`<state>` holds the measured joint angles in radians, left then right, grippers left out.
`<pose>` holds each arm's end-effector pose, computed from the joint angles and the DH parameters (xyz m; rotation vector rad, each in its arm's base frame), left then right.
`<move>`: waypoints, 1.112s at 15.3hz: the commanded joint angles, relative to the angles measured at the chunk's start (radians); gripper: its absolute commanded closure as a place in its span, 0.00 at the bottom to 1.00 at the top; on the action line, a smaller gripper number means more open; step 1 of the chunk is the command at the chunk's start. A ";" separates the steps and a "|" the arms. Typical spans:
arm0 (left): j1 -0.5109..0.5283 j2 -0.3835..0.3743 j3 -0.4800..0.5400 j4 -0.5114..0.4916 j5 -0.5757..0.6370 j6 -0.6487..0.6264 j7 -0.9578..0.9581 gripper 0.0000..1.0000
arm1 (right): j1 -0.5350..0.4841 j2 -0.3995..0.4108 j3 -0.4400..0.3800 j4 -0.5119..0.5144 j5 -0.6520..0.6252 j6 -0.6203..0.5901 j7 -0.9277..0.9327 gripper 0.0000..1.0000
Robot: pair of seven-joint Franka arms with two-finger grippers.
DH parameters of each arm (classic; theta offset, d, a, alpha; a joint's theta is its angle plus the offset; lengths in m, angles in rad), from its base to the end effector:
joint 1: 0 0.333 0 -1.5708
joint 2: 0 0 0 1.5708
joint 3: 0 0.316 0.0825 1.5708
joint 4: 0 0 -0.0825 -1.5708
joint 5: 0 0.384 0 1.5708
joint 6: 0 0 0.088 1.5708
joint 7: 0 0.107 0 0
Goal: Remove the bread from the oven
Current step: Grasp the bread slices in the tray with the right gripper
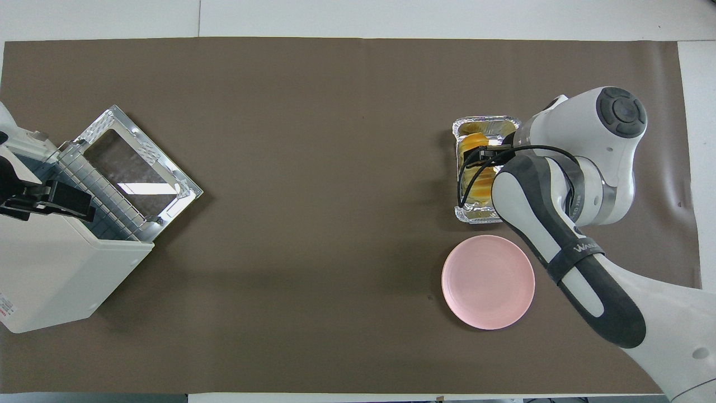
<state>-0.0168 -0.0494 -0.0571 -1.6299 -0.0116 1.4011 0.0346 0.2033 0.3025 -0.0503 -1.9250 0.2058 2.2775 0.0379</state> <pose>0.5175 -0.0405 0.6104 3.1191 -0.1703 -0.2813 0.6127 0.1010 0.3391 -2.9920 0.0182 -0.0553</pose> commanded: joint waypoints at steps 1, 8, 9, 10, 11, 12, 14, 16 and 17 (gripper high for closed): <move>0.015 -0.017 -0.006 -0.013 -0.015 0.010 0.010 0.00 | -0.004 -0.005 0.004 -0.034 -0.023 0.046 0.033 0.01; 0.015 -0.017 -0.006 -0.013 -0.015 0.010 0.010 0.00 | 0.007 0.000 0.004 -0.049 -0.023 0.046 0.053 0.56; 0.015 -0.015 -0.006 -0.013 -0.015 0.010 0.010 0.00 | 0.007 -0.003 0.004 -0.055 -0.023 0.042 0.057 0.66; 0.015 -0.017 -0.006 -0.013 -0.015 0.010 0.010 0.00 | 0.005 -0.006 0.004 -0.061 -0.023 0.042 0.068 0.79; 0.015 -0.017 -0.006 -0.013 -0.015 0.010 0.010 0.00 | 0.004 -0.009 0.004 -0.063 -0.023 0.039 0.069 0.95; 0.015 -0.017 -0.006 -0.013 -0.015 0.010 0.010 0.00 | 0.001 -0.011 0.004 -0.063 -0.022 0.037 0.068 1.00; 0.015 -0.017 -0.006 -0.013 -0.015 0.010 0.010 0.00 | -0.002 -0.016 0.004 -0.063 -0.022 0.036 0.068 1.00; 0.015 -0.017 -0.006 -0.013 -0.015 0.010 0.010 0.00 | -0.005 -0.019 0.004 -0.061 -0.022 0.028 0.068 1.00; 0.015 -0.017 -0.006 -0.013 -0.015 0.010 0.010 0.00 | -0.007 -0.020 0.004 -0.060 -0.022 0.017 0.066 1.00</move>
<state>-0.0167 -0.0493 -0.0571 -1.6298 -0.0116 1.4010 0.0346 0.2080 0.3079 -0.0530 -1.9617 0.2056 2.3029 0.0803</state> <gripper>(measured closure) 0.000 0.952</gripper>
